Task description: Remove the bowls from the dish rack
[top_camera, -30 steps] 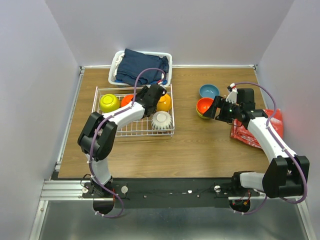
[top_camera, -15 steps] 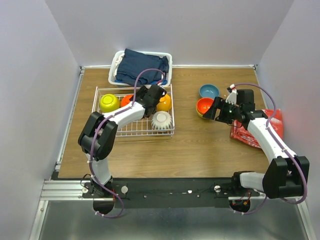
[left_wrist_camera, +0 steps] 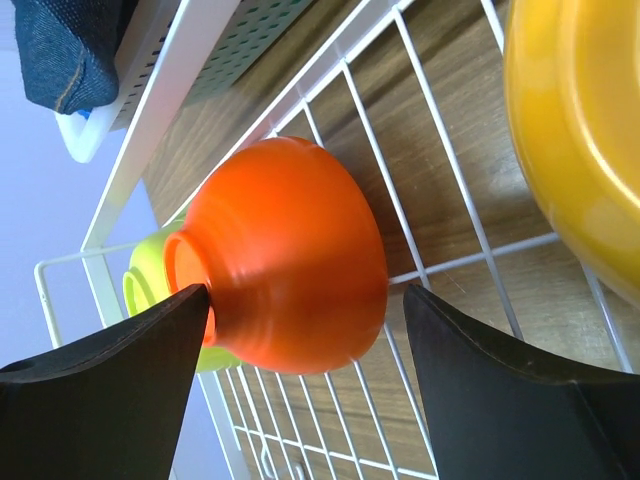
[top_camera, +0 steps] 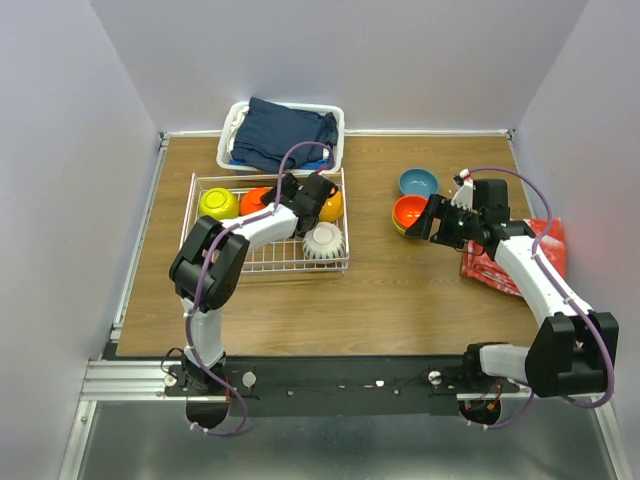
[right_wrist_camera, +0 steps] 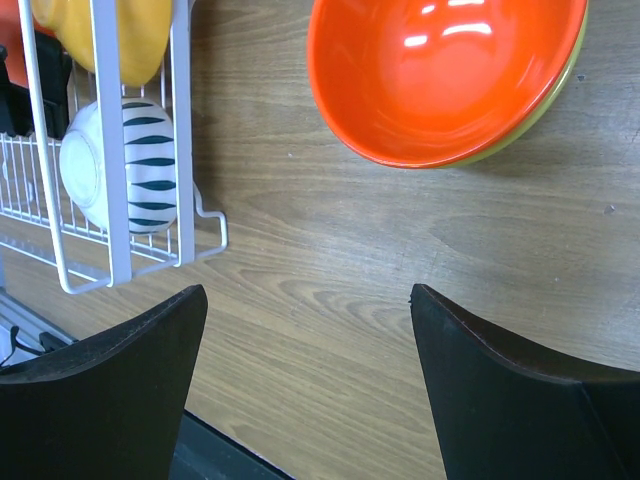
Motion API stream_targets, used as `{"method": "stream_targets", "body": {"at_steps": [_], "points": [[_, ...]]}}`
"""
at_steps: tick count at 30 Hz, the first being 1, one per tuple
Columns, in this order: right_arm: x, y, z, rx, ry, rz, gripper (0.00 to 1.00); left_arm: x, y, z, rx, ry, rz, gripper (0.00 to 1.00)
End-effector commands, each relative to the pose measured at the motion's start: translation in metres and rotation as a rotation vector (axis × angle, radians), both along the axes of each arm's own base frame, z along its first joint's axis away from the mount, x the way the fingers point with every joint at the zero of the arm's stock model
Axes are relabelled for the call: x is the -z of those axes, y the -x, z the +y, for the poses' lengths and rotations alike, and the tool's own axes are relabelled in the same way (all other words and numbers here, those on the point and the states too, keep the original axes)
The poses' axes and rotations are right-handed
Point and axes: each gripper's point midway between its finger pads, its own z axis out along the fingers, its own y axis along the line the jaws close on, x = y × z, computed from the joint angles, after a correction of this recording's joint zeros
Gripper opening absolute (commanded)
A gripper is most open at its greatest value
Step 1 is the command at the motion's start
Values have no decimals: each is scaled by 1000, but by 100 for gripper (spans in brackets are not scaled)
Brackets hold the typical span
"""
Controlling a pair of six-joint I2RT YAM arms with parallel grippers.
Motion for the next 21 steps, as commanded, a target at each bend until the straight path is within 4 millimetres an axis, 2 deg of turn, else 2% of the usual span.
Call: {"method": "stream_targets", "body": {"at_steps": [1,12,21], "points": [[-2,1,1,-14,-2,-24,90,30,2,2,-15,-30,58,88],[0,0,2,-15,-7,-13,90,14,-9,10,-70,-75,-12,87],[-1,1,1,-11,-7,-17,90,-16,-14,19,-132,-63,-119,81]]}}
